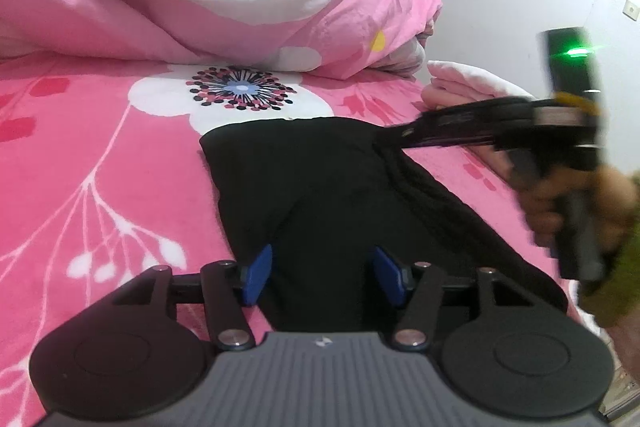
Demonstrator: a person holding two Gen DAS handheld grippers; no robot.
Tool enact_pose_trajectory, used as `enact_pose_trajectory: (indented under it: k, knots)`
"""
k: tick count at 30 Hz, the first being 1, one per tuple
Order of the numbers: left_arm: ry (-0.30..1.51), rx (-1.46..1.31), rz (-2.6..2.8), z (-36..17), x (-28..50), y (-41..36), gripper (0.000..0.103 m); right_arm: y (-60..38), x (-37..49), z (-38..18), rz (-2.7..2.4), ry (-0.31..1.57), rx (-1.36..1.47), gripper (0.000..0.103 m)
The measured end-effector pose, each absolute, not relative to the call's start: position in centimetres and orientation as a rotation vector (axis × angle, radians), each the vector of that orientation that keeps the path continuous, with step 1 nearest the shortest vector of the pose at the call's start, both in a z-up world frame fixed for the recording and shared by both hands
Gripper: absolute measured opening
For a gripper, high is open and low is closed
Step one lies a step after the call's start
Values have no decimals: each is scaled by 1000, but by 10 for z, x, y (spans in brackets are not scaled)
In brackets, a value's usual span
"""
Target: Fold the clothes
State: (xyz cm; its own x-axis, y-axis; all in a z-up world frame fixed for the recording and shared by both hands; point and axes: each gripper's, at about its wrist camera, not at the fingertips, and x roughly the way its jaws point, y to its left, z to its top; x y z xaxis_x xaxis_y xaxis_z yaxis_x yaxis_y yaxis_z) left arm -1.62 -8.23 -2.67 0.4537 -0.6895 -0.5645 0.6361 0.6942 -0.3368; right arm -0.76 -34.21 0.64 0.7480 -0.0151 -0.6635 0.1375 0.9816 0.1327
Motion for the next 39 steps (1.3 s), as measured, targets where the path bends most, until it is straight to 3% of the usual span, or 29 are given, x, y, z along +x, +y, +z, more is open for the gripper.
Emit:
enact_pose_trajectory:
  k: [3,9,15,21,27,30,34,39]
  knots:
    - [728,-76,-819,-28,-17,-82,58,-361,12,-28,-112,772,245,25]
    - [739,-107,-822,-29,-14,-80,59,-357,3,7,-167,705,232,25]
    - [739,-133,-824,-29,-13,-76,59,-382,22,-27,-221,762,333,25]
    - [787,-210,-778,-25,-16,-63,59,-323,14,21,-39,700,164,26]
    - [796,-226,-737,-22,-24,-58,59,-240,48,-10,281,846,-28,26]
    - [781,-212,-730,-20,-26,-60,59,-238,74,-25,263,827,13,26]
    - [766,-211,-716,-19,-27,-58,59,-246,81,-5,182,769,42,26]
    - [767,-211,-704,-18,-26,-59,59,-246,63,8,346,825,105,27]
